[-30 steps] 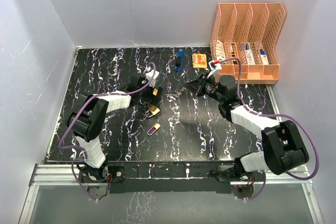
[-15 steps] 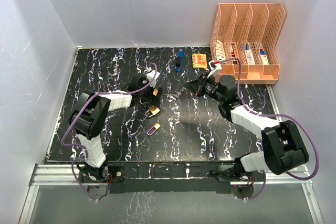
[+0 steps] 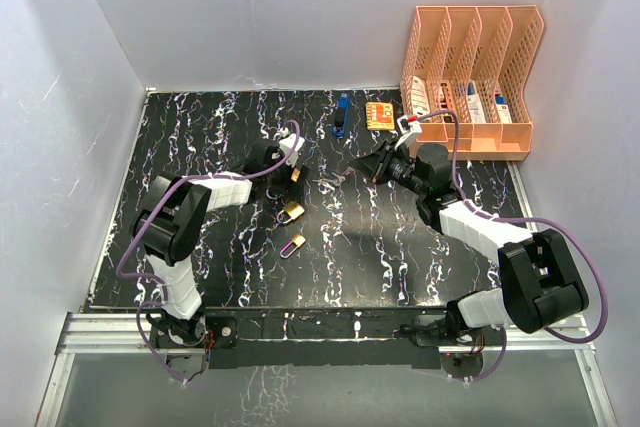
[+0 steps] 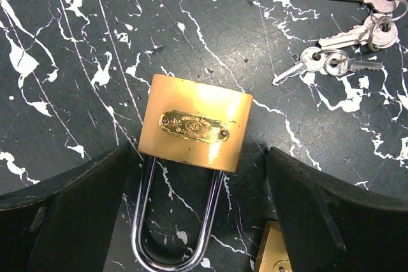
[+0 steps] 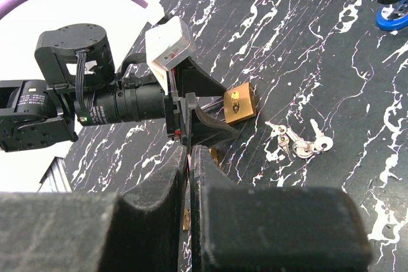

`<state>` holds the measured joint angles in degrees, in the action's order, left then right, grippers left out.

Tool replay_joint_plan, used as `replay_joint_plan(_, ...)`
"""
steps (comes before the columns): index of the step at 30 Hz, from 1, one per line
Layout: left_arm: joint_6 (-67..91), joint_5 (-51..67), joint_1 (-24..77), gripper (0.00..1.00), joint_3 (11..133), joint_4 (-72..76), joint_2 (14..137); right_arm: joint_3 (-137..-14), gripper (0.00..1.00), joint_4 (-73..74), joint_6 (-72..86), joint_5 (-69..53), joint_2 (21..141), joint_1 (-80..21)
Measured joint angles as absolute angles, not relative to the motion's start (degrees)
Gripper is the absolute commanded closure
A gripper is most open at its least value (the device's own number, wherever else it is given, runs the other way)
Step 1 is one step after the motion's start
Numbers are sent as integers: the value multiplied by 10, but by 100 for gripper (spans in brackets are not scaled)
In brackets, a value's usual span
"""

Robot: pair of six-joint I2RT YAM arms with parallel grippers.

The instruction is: Unlock with the key

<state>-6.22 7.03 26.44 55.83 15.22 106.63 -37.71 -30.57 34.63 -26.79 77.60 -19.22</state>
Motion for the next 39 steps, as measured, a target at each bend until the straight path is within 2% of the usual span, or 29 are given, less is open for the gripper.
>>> replay_joint_plan(6, -65, 70, 264, 20, 571, 152, 1077, -380, 100, -302, 346, -269, 776, -192)
replay_joint_plan(12, -67, 70, 264, 32, 578, 154, 1083, -382, 100, -302, 346, -269, 776, -192)
replay_joint_plan(16, -67, 70, 264, 44, 578, 156, 1084, -382, 100, -302, 346, -269, 776, -192)
replay_joint_plan(19, -67, 71, 264, 61, 578, 156, 1084, -382, 100, -302, 346, -269, 776, -192)
replay_joint_plan(24, -69, 76, 264, 99, 578, 157, 1084, -382, 100, -302, 346, -269, 776, -192)
replay_joint_plan(39, -78, 110, 268, 100, 637, 97, 1076, -381, 100, -307, 366, -228, 809, -192)
